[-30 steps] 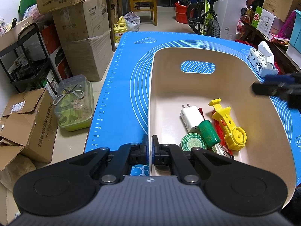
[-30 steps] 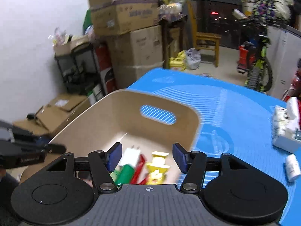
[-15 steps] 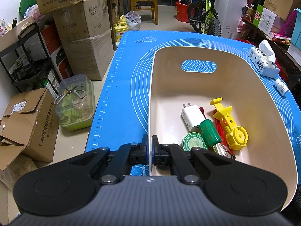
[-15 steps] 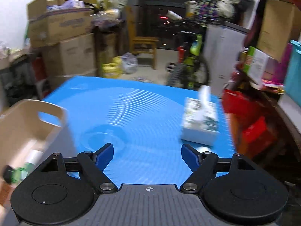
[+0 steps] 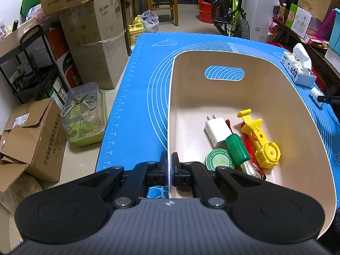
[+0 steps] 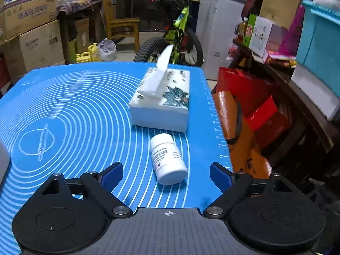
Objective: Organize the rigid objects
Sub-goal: 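Move the right gripper to the white pill bottle and grasp it, then carry the white pill bottle into the bin and release it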
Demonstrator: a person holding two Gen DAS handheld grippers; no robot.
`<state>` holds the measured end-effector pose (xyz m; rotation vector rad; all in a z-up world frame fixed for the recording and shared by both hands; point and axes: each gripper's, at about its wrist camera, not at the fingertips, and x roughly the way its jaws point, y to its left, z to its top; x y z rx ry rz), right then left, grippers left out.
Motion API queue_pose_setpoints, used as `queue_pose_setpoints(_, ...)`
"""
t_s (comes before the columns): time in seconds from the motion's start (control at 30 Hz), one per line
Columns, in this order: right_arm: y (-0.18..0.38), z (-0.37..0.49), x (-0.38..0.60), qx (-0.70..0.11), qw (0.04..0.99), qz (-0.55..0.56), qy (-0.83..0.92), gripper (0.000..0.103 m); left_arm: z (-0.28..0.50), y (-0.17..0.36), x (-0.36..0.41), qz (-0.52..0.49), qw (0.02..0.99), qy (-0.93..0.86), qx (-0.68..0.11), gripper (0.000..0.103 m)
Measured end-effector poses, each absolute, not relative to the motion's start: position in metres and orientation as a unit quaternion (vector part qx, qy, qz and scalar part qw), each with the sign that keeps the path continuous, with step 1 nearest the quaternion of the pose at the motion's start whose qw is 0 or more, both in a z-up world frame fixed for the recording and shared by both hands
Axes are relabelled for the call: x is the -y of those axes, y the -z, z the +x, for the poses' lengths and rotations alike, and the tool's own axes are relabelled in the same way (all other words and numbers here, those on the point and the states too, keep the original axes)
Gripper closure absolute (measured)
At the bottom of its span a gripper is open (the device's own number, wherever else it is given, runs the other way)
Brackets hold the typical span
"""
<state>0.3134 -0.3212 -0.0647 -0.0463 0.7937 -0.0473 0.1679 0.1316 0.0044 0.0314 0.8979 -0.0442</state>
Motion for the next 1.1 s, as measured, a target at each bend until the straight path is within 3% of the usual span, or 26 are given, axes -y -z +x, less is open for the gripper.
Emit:
queue_pose_setpoints(0.17, 0.086, 0.337, 0.319, -0.4, 0.915, -0.021, 0.047, 0.015, 0.17, -0.002, -0.132, 0.014, 0.899, 0.021, -0.437, 0.099)
queue_pose_setpoints(0.37, 0.097, 0.347, 0.313, -0.396, 0.916, -0.026, 0.06, 0.027, 0.171, -0.002, -0.132, 0.014, 0.899, 0.021, -0.438, 0.099)
queue_pose_setpoints(0.47, 0.097, 0.347, 0.315, -0.392, 0.919, -0.005, 0.047, 0.045, 0.171, -0.002, -0.132, 0.014, 0.899, 0.021, -0.438, 0.099)
queue_pose_setpoints(0.5, 0.097, 0.347, 0.316, -0.391, 0.919, 0.003, 0.041, 0.059, 0.171, -0.002, -0.132, 0.014, 0.899, 0.02, -0.438, 0.099)
queue_pose_setpoints(1.1, 0.049, 0.287, 0.302, -0.342, 0.94, 0.011, 0.011, 0.059, 0.171, -0.002, -0.13, 0.014, 0.898, 0.019, -0.438, 0.099)
